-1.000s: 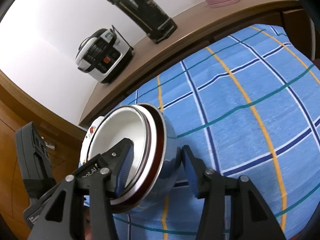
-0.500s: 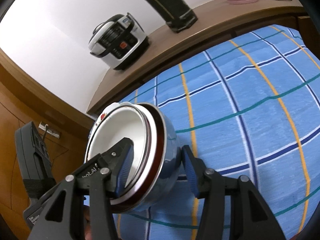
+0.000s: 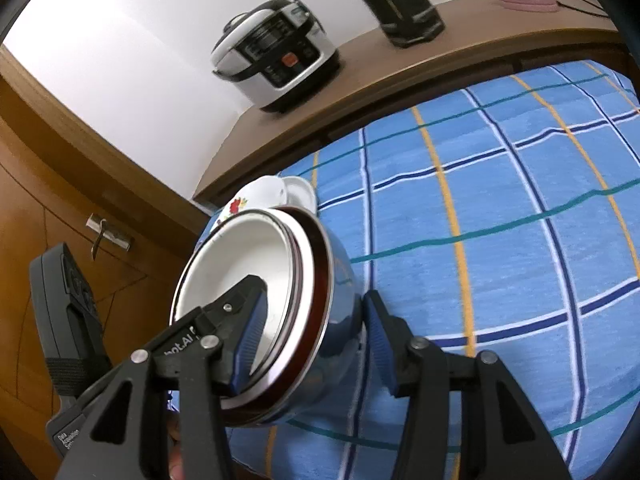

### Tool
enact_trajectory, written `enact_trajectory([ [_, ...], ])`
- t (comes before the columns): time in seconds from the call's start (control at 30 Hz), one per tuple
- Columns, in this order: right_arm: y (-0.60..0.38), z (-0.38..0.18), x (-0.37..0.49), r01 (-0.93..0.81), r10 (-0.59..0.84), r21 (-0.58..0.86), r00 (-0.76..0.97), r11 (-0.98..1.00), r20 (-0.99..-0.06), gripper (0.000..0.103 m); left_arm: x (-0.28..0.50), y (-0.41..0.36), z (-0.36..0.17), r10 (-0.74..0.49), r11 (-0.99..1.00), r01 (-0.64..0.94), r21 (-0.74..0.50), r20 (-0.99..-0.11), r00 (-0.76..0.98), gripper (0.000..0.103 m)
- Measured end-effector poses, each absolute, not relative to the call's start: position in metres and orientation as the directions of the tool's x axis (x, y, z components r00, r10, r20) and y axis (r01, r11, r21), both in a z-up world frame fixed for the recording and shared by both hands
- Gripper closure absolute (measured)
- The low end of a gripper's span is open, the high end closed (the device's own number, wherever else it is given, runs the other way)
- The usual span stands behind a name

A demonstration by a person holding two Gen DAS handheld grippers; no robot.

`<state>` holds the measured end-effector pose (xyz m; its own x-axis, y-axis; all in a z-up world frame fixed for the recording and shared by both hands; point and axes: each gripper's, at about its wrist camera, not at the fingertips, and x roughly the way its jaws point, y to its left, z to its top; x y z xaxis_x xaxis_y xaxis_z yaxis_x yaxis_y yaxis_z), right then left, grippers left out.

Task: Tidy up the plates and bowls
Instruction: 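Carry the bowl stack over the white floral plate stack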

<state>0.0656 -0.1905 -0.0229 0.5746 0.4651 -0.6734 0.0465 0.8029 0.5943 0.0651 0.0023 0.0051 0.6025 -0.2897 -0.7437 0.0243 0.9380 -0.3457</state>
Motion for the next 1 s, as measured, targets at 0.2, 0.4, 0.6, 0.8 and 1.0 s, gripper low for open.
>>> enact_trajectory([
  [0.2,-0.170,-0.026,0.074,0.017,0.485,0.592,0.554,0.806,-0.676,0.053,0.066,0.024,0.003,-0.271,0.937,-0.011,-0.350,-0.746,0.608,0.068],
  [0.4,-0.152,-0.031,0.081,-0.008,0.507,0.593,0.529,0.805,-0.681,0.053,0.068,0.043,0.000,-0.250,0.935,-0.049,-0.351,-0.750,0.613,0.068],
  [0.6,-0.130,-0.033,0.091,-0.045,0.533,0.593,0.499,0.804,-0.683,0.053,0.069,0.066,-0.002,-0.220,0.931,-0.096,-0.351,-0.752,0.621,0.068],
  [0.8,-0.109,-0.033,0.103,-0.080,0.558,0.598,0.475,0.798,-0.680,0.053,0.075,0.085,0.001,-0.191,0.924,-0.142,-0.355,-0.751,0.632,0.068],
  [1.0,-0.094,-0.026,0.120,-0.112,0.576,0.602,0.473,0.790,-0.667,0.053,0.085,0.098,0.008,-0.168,0.917,-0.172,-0.359,-0.741,0.650,0.068],
])
